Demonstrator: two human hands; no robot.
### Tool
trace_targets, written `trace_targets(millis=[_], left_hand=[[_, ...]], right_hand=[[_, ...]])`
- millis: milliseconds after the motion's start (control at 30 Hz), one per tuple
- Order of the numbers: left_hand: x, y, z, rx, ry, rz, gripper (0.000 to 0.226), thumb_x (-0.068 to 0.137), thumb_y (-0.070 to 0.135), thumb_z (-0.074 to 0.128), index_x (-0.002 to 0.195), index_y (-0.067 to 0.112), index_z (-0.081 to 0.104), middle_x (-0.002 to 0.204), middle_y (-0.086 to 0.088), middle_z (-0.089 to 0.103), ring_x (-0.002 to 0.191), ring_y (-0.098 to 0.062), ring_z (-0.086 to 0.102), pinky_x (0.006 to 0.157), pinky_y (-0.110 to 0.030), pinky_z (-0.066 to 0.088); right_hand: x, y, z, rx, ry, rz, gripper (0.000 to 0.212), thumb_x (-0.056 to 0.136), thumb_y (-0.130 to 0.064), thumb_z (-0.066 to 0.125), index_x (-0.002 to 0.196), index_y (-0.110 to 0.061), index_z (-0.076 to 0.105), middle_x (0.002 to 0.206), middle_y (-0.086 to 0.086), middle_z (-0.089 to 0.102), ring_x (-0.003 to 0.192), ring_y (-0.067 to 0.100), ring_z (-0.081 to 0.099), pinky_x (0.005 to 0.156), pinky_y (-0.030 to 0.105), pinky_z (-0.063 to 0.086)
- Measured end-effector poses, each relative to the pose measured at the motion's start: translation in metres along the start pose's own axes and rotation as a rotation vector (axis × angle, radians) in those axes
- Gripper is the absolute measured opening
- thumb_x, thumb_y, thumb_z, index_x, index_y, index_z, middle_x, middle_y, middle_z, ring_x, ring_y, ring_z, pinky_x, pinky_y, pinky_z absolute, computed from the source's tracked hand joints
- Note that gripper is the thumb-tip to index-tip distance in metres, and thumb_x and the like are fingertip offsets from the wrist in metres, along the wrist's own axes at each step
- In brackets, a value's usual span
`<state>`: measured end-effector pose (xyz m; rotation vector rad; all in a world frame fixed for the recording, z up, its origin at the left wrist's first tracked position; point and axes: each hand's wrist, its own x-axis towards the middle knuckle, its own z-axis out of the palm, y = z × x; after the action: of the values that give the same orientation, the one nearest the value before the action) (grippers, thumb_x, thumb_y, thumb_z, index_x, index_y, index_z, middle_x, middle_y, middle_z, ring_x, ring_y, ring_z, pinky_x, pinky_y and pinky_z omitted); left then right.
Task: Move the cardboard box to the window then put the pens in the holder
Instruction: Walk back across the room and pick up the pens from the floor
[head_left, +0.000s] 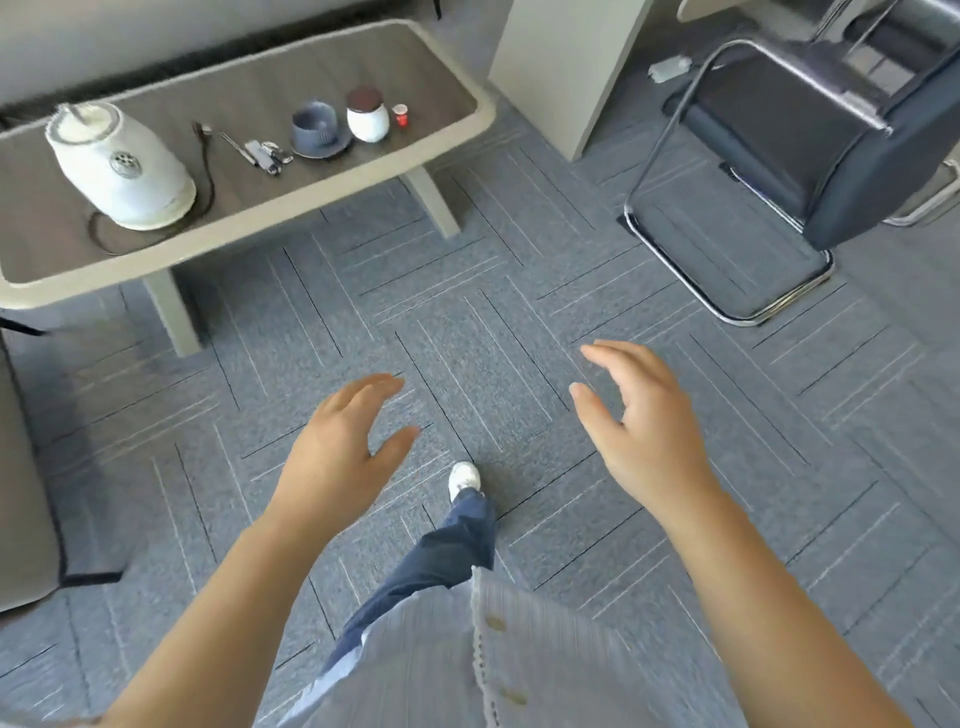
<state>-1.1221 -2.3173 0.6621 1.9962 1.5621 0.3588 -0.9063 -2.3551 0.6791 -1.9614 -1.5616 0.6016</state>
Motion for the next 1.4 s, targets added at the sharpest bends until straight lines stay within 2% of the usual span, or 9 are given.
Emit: trace_targets(millis=[100, 233, 333, 500, 700, 867, 1100, 1267, 1400], left_hand=[[0.080, 0.015, -0.010, 0.018, -0.018, 0.046, 0.046, 0.083, 0.025, 0.053, 0.127, 0.015, 0.041, 0.140, -0.002, 0.043, 0.127, -0.022, 0.040, 0.101, -0.032, 0.033], [0.181, 0.043, -0.025, 0.042, -0.031, 0.120, 0.046, 0.084, 0.025, 0.052, 0.128, 0.015, 0.040, 0.140, -0.003, 0.042, 0.128, -0.023, 0.038, 0.103, -0.033, 0.031], [0.247, 0.064, -0.029, 0.025, -0.034, 0.144, 0.046, 0.084, 0.024, 0.053, 0.127, 0.013, 0.042, 0.139, -0.005, 0.044, 0.127, -0.025, 0.038, 0.102, -0.033, 0.031], [0.344, 0.085, -0.020, 0.016, -0.042, 0.141, 0.045, 0.084, 0.026, 0.052, 0.126, 0.014, 0.042, 0.139, -0.005, 0.044, 0.128, -0.024, 0.038, 0.103, -0.034, 0.030], [0.458, 0.107, -0.005, 0.006, -0.011, 0.020, 0.045, 0.082, 0.023, 0.056, 0.124, 0.012, 0.045, 0.136, -0.008, 0.047, 0.125, -0.028, 0.041, 0.102, -0.035, 0.031], [0.538, 0.129, -0.011, -0.005, 0.042, -0.090, 0.043, 0.080, 0.020, 0.058, 0.122, 0.013, 0.048, 0.134, -0.008, 0.049, 0.124, -0.026, 0.041, 0.101, -0.034, 0.032], [0.645, 0.135, -0.015, -0.023, 0.099, -0.225, 0.044, 0.079, 0.018, 0.059, 0.121, 0.011, 0.049, 0.133, -0.009, 0.050, 0.124, -0.027, 0.042, 0.101, -0.035, 0.032], [0.758, 0.132, -0.024, -0.017, 0.126, -0.217, 0.043, 0.079, 0.019, 0.059, 0.120, 0.011, 0.050, 0.133, -0.008, 0.051, 0.124, -0.028, 0.043, 0.100, -0.033, 0.032], [0.859, 0.141, -0.049, -0.007, 0.136, -0.173, 0.045, 0.081, 0.021, 0.057, 0.124, 0.013, 0.046, 0.136, -0.006, 0.047, 0.125, -0.028, 0.040, 0.104, -0.033, 0.028]], right_hand=[[0.063, 0.010, -0.010, -0.020, -0.013, 0.042, 0.041, 0.082, -0.028, 0.047, 0.118, -0.008, 0.052, 0.127, 0.008, 0.053, 0.120, 0.021, 0.044, 0.101, 0.030, 0.031], [0.135, 0.022, -0.025, -0.030, -0.005, 0.093, 0.038, 0.084, -0.023, 0.050, 0.120, -0.008, 0.050, 0.128, 0.009, 0.051, 0.121, 0.022, 0.043, 0.103, 0.033, 0.029], [0.182, 0.033, -0.033, -0.046, -0.011, 0.136, 0.038, 0.085, -0.021, 0.050, 0.121, -0.010, 0.049, 0.129, 0.007, 0.050, 0.122, 0.019, 0.041, 0.101, 0.027, 0.026], [0.270, 0.059, -0.041, -0.031, -0.039, 0.170, 0.038, 0.085, -0.019, 0.051, 0.121, -0.009, 0.049, 0.131, 0.007, 0.049, 0.123, 0.020, 0.040, 0.101, 0.027, 0.025], [0.419, 0.093, -0.063, -0.029, -0.073, 0.081, 0.036, 0.085, -0.018, 0.052, 0.119, -0.007, 0.050, 0.130, 0.009, 0.050, 0.123, 0.021, 0.040, 0.104, 0.032, 0.028], [0.546, 0.098, -0.094, -0.049, -0.132, -0.073, 0.036, 0.086, -0.019, 0.050, 0.120, -0.008, 0.049, 0.131, 0.007, 0.049, 0.123, 0.018, 0.039, 0.098, 0.021, 0.023], [0.699, 0.092, -0.096, -0.034, -0.187, -0.206, 0.037, 0.086, -0.021, 0.049, 0.121, -0.009, 0.049, 0.132, 0.006, 0.048, 0.123, 0.017, 0.039, 0.097, 0.019, 0.022], [0.807, 0.098, -0.086, -0.037, -0.221, -0.211, 0.037, 0.086, -0.020, 0.049, 0.121, -0.010, 0.049, 0.133, 0.005, 0.048, 0.124, 0.016, 0.038, 0.096, 0.015, 0.020], [0.882, 0.101, -0.086, -0.038, -0.266, -0.169, 0.037, 0.086, -0.023, 0.049, 0.122, -0.011, 0.048, 0.133, 0.004, 0.047, 0.125, 0.016, 0.037, 0.100, 0.020, 0.022]])
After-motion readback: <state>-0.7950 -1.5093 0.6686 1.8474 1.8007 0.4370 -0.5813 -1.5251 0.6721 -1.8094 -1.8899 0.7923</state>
